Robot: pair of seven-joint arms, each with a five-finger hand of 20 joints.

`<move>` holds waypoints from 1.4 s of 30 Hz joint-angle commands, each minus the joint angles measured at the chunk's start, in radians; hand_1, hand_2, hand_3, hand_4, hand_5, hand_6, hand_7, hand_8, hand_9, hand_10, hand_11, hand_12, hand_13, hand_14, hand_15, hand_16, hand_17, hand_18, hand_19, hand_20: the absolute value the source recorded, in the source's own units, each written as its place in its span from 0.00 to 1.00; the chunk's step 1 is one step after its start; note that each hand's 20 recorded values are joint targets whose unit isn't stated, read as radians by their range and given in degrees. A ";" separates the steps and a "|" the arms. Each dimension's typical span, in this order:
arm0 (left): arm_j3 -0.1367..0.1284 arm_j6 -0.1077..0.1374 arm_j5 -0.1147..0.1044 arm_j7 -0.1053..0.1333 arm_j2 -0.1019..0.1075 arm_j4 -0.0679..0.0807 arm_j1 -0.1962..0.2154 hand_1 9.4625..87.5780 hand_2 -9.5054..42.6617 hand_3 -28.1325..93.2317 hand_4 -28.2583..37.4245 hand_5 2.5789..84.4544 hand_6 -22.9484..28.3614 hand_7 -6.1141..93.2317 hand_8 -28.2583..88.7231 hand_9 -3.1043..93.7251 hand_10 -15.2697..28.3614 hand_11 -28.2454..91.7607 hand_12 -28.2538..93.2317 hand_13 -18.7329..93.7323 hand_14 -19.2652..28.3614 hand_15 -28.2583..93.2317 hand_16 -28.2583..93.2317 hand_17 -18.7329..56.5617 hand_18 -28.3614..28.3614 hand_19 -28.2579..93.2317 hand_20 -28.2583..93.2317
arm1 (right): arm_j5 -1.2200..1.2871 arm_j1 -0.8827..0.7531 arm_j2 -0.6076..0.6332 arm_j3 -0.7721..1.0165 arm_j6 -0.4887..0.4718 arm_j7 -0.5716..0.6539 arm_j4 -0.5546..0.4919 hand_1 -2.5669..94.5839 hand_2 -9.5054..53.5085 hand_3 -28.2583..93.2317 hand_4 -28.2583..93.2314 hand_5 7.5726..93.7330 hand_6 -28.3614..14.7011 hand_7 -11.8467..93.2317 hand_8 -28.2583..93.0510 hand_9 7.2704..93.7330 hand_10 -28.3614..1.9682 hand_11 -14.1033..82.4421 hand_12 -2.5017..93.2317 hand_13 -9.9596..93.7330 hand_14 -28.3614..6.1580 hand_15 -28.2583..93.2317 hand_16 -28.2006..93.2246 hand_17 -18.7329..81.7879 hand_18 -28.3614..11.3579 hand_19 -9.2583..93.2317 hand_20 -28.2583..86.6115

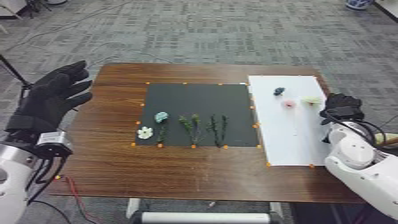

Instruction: Arrange flowers

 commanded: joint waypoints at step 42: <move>0.059 -0.019 -0.005 -0.025 0.092 0.037 -0.139 0.18 0.13 0.79 0.00 0.25 0.48 0.29 0.15 0.21 0.57 0.42 0.39 0.22 0.67 0.59 0.19 0.11 0.84 0.57 0.33 | 0.026 0.623 -0.474 -0.780 0.098 -0.220 -0.012 0.52 0.00 0.94 0.00 0.80 0.72 0.53 0.28 0.92 0.82 0.39 0.61 0.80 0.68 0.87 0.54 0.55 0.19 0.94 0.73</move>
